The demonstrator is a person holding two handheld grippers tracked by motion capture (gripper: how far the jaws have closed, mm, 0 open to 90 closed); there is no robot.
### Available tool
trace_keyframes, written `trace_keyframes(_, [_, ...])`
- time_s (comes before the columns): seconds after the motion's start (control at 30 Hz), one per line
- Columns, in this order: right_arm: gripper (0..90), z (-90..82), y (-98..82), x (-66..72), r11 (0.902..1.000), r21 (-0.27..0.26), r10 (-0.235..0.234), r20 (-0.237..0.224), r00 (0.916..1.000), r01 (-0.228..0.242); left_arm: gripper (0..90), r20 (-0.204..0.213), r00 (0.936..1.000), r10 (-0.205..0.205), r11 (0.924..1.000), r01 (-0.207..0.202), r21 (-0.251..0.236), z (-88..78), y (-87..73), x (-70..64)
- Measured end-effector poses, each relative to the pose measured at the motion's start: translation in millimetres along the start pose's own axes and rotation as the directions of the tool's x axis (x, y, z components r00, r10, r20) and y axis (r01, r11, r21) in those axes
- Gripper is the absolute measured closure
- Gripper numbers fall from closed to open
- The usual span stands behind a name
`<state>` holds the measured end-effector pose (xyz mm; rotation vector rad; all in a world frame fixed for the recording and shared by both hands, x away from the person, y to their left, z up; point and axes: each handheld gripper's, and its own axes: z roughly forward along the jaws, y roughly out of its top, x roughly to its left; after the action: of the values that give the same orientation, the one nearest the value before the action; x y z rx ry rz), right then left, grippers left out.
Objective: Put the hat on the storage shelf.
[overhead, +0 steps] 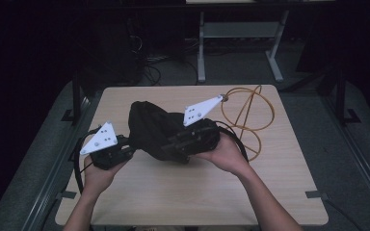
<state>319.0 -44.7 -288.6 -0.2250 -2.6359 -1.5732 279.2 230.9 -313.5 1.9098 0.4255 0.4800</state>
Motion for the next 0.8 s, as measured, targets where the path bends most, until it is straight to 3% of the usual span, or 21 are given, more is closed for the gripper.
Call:
trace_keyframes(0.17, [65.2, -2.8, -3.2, 0.2, 0.9999, -0.013, -0.004, 0.020, 0.9998, 0.004, 85.1, 0.012, 0.9999, 0.002, 0.9994, -0.002, 0.034, 2.0, 11.6, 4.0])
trace_keyframes(0.23, [59.6, -7.5, -4.3, 3.3, 0.9998, -0.014, -0.012, 0.053, 0.9985, 0.012, 85.2, 0.016, 0.9998, 0.009, 0.9989, -0.010, 0.047, 1.3, 13.4, 6.0])
trace_keyframes(0.27, [55.1, -10.2, -5.7, 3.6, 0.9994, -0.018, -0.027, 0.078, 0.9966, 0.028, 85.3, 0.032, 0.9994, -0.014, 0.9994, 0.013, 0.031, -0.4, 15.0, 9.7])
trace_keyframes(0.33, [52.9, -13.5, -7.8, 4.1, 0.9996, -0.021, -0.017, 0.087, 0.9961, 0.019, 85.4, 0.037, 0.9991, -0.020, 0.9994, 0.019, 0.030, -2.0, 15.6, 11.3])
trace_keyframes(0.37, [46.6, -20.7, -14.7, 6.3, 0.9999, -0.010, -0.012, 0.119, 0.9928, 0.013, 85.4, 0.042, 0.9989, -0.021, 0.9993, 0.020, 0.032, -3.8, 16.2, 13.3])
trace_keyframes(0.63, [40.8, -45.7, -49.6, 7.1, 0.9974, -0.053, 0.057, 0.176, 0.9827, -0.049, 85.5, 0.060, 0.9981, -0.011, 0.9986, 0.007, 0.053, -9.4, 22.7, 18.9])
trace_keyframes(0.8, [39.8, -58.4, -68.9, 11.5, 0.9974, -0.044, 0.065, 0.211, 0.9753, -0.057, 85.5, 0.061, 0.9980, -0.016, 0.9976, 0.012, 0.068, -11.4, 25.6, 25.9])
